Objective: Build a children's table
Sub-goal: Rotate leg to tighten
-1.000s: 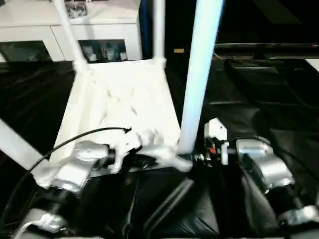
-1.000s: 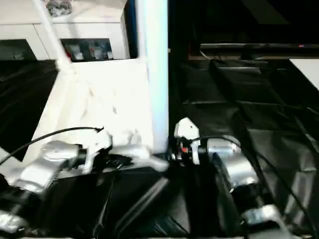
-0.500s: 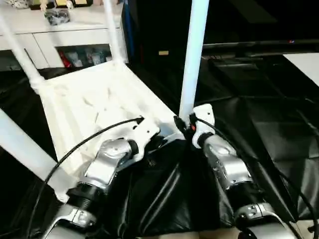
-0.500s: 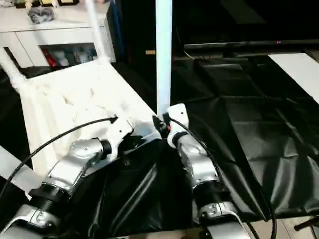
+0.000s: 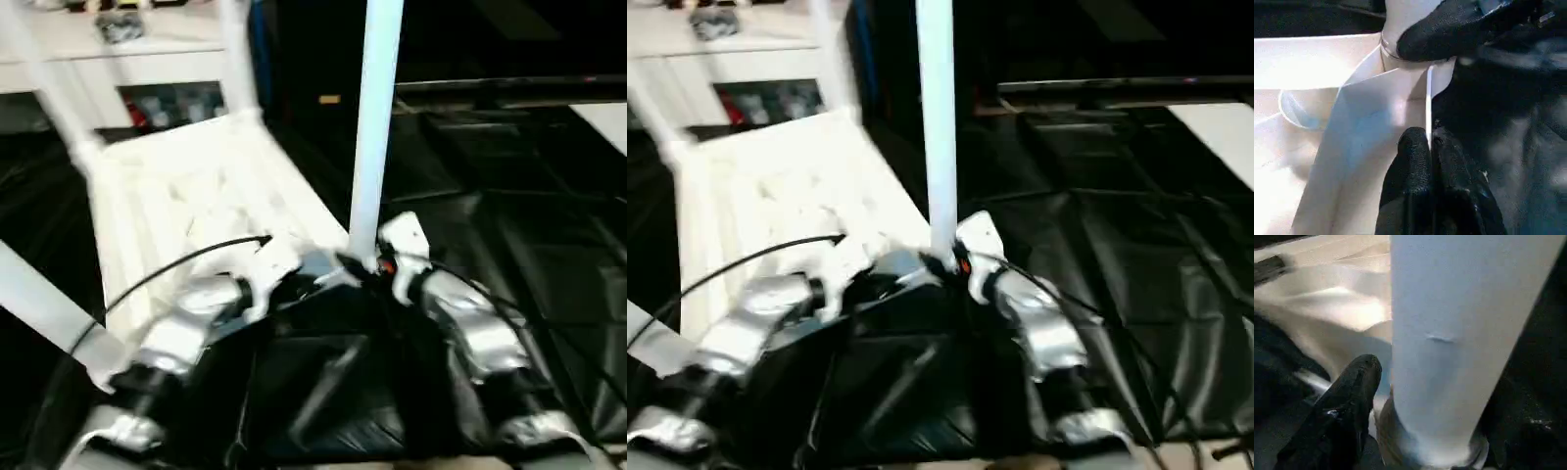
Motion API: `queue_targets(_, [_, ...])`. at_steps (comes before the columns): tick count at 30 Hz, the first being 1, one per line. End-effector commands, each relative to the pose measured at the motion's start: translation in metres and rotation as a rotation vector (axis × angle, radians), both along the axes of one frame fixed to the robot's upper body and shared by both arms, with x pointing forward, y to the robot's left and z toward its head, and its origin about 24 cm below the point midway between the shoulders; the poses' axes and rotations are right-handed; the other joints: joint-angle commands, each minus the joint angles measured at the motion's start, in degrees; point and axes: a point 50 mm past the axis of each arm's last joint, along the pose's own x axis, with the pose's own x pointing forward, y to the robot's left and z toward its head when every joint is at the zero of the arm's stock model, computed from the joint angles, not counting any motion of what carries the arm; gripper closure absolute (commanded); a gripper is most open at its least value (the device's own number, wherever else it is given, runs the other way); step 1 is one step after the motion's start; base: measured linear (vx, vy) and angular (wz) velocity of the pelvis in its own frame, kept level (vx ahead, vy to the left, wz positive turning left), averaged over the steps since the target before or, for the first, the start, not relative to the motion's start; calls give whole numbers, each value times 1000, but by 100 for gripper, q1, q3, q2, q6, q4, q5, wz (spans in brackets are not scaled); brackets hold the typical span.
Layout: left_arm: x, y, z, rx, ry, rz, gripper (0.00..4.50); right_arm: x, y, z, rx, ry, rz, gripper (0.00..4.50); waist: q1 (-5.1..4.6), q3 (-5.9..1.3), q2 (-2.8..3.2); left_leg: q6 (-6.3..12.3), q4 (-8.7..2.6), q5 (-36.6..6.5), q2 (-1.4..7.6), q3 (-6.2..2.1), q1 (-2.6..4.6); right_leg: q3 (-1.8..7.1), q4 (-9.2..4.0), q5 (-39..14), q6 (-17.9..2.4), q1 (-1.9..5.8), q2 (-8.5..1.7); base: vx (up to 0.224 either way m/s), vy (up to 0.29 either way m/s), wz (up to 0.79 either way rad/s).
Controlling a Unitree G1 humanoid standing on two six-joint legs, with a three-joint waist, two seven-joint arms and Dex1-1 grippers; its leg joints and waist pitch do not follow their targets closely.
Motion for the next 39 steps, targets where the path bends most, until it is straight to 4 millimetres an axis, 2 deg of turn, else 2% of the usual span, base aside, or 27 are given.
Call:
queue_targets(1, [-5,-4,9,-61,-16,-95,450,-12,7,-3,18,67,201,135,19,-318,-87,330,-416,-1105,349,-150,115,144,-413,-726,-1361,168,-270,0,0,0])
queue_targets(2, [-6,-2,9,-61,-8,-108,450,-13,6,-2,18,73,229,135,33,-323,-88,377,-408,-990,347,-144,99,131,-379,-530,-1415,178,-260,0,0,0])
queue_targets(5, [-8,1,9,-59,9,-139,450,-16,2,0,8,88,305,135,56,-337,-82,446,-381,-885,354,-132,115,119,-346,-269,-1563,167,-261,0,0,0])
queue_targets(8, [-11,6,11,-60,25,-174,450,-23,-5,1,-13,147,445,135,96,-338,-75,468,-363,-944,360,-124,123,112,-335,-283,-1623,174,-263,0,0,0])
queue_targets(10, [-11,7,11,-59,30,-184,450,-24,-8,1,-27,166,482,161,125,-333,-71,468,-362,-955,370,-118,131,116,-332,-284,-1633,158,-260,0,0,0])
queue_targets(13, [-12,9,11,-52,47,-207,450,-25,-10,3,-25,185,521,180,163,-339,-102,448,-350,-903,365,-112,130,121,-320,-289,-1640,164,-275,0,0,0])
queue_targets(16, [-12,11,10,-46,50,-213,450,-25,-10,3,-25,186,544,209,169,-343,-109,465,-338,-829,363,-107,127,120,-312,-253,-1649,164,-280,0,0,0])
queue_targets(18, [-12,12,10,-47,53,-212,450,-25,-9,3,-24,188,550,233,178,-344,-83,454,-338,-822,365,-111,131,120,-312,-249,-1655,161,-281,0,0,0])
queue_targets(22, [-14,12,10,-50,59,-213,450,-28,-7,2,-13,193,563,241,181,-349,-95,433,-337,-826,362,-113,128,114,-305,-214,-1662,173,-279,0,0,0])
queue_targets(23, [-14,11,10,-51,60,-213,450,-29,-7,2,-7,198,566,244,178,-350,-145,452,-334,-795,360,-109,122,112,-303,-178,-1661,181,-276,0,0,0])
queue_targets(28, [-14,8,9,-64,54,-183,450,-39,-2,-6,23,227,568,250,211,-351,-85,495,-327,-731,369,-119,121,116,-295,-153,-1633,176,-284,0,0,0])
queue_targets(31, [-12,5,8,-66,35,-157,450,-42,0,-9,47,224,539,250,211,-352,-94,462,-331,-804,364,-114,131,115,-306,-194,-1635,172,-273,0,0,0])
queue_targets(32, [-11,3,8,-65,28,-147,450,-42,1,-9,54,223,525,250,217,-349,-93,443,-335,-845,366,-113,138,119,-315,-250,-1622,169,-276,0,0,0])
queue_targets(33, [-4,-6,5,-50,-16,-68,450,-34,9,-15,91,193,352,250,217,-348,-77,429,-334,-842,367,-114,134,127,-317,-258,-1610,165,-282,0,0,0])
queue_targets(34, [-2,-9,4,-48,-26,-46,450,-32,11,-16,103,184,306,250,174,-309,-69,344,-376,-1042,363,-114,134,135,-369,-498,-1582,134,-278,0,0,0])
queue_targets(35, [0,-16,3,-50,-30,-15,450,-26,15,-20,127,186,187,251,134,-288,-90,154,-420,-1362,352,-130,144,131,-407,-1027,-1488,146,-289,0,0,0])
queue_targets(36, [0,-18,2,-51,-28,-12,450,-25,16,-21,131,189,163,251,106,-267,-93,52,-434,-1556,344,-132,158,138,-440,-1344,-1434,127,-293,0,0,0])
queue_targets(37, [1,-28,0,-55,-18,3,450,-21,24,-25,154,196,67,251,77,-249,-53,-146,-464,-1920,341,-170,191,141,-482,-1961,-1268,135,-322,0,0,0])
queue_targets(38, [0,-34,-1,-57,-13,8,450,-19,29,-27,163,202,22,251,29,-234,-41,-262,-493,-2134,339,-201,193,144,-527,-2338,-1106,126,-330,0,0,0])
queue_targets(39, [0,-38,-2,-58,-11,11,450,-19,33,-28,169,204,-1,251,10,-235,-60,-307,-494,-2204,338,-205,209,147,-546,-2437,-1038,110,-322,0,0,0])
